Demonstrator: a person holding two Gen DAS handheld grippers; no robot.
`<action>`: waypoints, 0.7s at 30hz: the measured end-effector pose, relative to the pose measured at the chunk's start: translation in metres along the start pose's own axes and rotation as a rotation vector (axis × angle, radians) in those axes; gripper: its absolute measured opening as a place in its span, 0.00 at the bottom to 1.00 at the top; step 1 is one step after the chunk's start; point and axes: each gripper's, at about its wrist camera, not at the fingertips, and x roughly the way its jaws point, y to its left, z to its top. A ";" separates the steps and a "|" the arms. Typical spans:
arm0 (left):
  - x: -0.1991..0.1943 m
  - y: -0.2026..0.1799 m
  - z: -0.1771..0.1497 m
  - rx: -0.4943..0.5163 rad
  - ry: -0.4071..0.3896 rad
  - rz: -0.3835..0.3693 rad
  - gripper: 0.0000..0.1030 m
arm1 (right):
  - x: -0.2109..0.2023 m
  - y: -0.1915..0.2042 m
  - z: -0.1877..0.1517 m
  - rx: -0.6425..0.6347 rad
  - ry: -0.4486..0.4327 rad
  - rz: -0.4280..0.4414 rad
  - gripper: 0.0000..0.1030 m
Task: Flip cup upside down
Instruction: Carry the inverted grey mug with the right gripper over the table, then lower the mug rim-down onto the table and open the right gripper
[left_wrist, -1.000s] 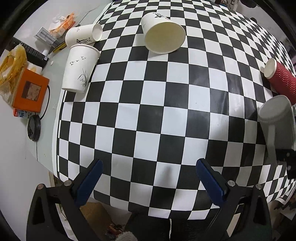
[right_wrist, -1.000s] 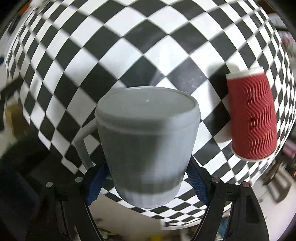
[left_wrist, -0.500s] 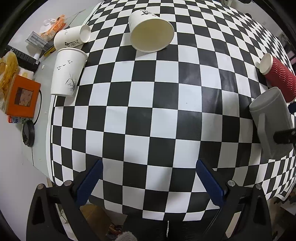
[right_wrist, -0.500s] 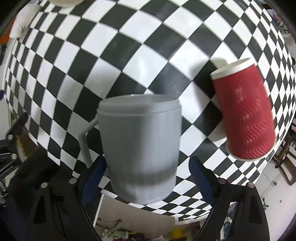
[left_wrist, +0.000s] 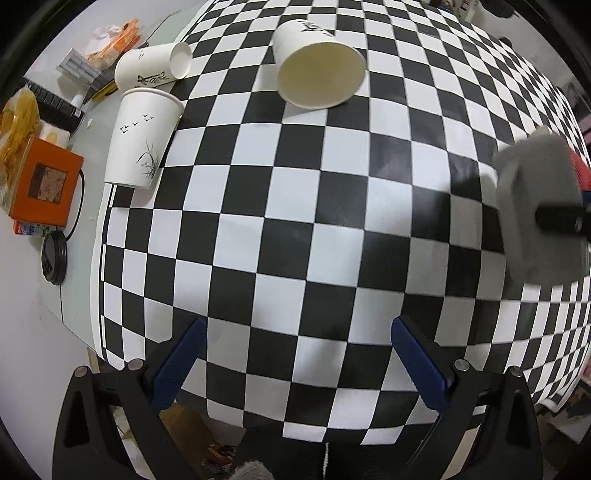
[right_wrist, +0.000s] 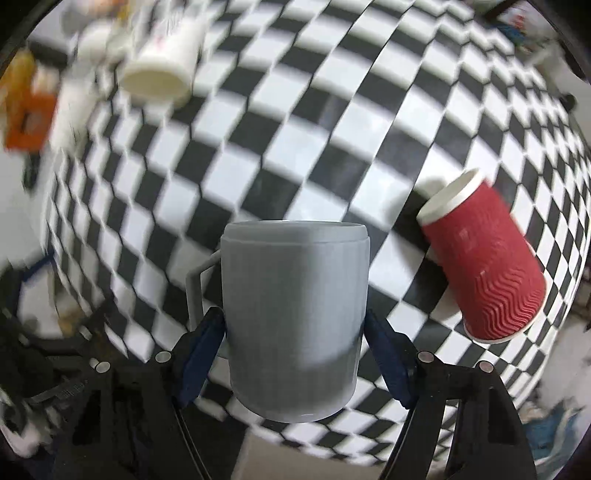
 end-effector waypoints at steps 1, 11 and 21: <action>0.001 0.002 0.003 -0.009 0.001 -0.003 0.99 | -0.006 -0.002 0.000 0.035 -0.056 0.009 0.77; 0.021 0.003 0.032 -0.014 0.007 0.001 0.99 | -0.008 0.006 -0.020 0.297 -0.619 0.035 0.77; 0.015 -0.011 0.013 0.022 -0.011 0.024 0.99 | 0.016 0.038 -0.065 0.265 -0.739 -0.073 0.77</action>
